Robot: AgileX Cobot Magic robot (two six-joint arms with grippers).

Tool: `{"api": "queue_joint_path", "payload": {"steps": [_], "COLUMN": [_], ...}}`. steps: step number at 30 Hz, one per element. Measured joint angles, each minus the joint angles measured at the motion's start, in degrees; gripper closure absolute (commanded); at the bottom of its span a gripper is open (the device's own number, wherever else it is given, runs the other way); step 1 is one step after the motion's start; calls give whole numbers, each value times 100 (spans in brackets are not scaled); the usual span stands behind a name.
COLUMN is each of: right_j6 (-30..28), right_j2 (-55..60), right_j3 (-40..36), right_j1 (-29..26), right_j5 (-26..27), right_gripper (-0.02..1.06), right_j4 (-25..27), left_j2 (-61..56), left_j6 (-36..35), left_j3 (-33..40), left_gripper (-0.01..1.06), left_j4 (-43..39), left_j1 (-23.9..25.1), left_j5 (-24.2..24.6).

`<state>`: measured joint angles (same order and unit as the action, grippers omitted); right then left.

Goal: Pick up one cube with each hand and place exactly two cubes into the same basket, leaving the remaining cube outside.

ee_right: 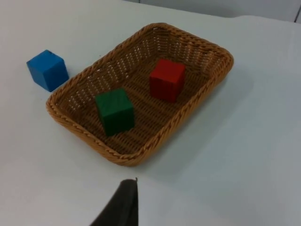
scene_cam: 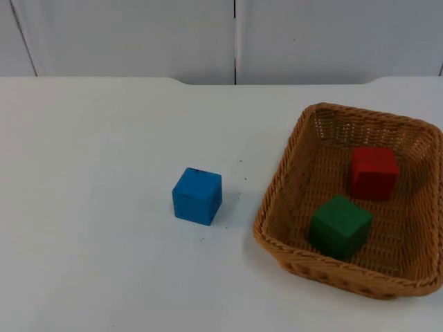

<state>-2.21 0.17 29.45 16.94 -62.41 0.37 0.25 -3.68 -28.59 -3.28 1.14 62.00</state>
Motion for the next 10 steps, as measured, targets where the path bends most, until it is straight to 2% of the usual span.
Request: {"api": "queue_joint_path", "payload": {"steps": [10], "right_j6": [0], "right_j2": [0], "right_j3": [0], "right_j1": [-647], "right_j5": [14], "right_gripper": [-1], "right_j4": [0], "left_j2": [0], "left_j6": [0], "left_j3": [0], "left_gripper": [0], "left_j4": [0], "left_j1": [0], "left_j5": [0]}}
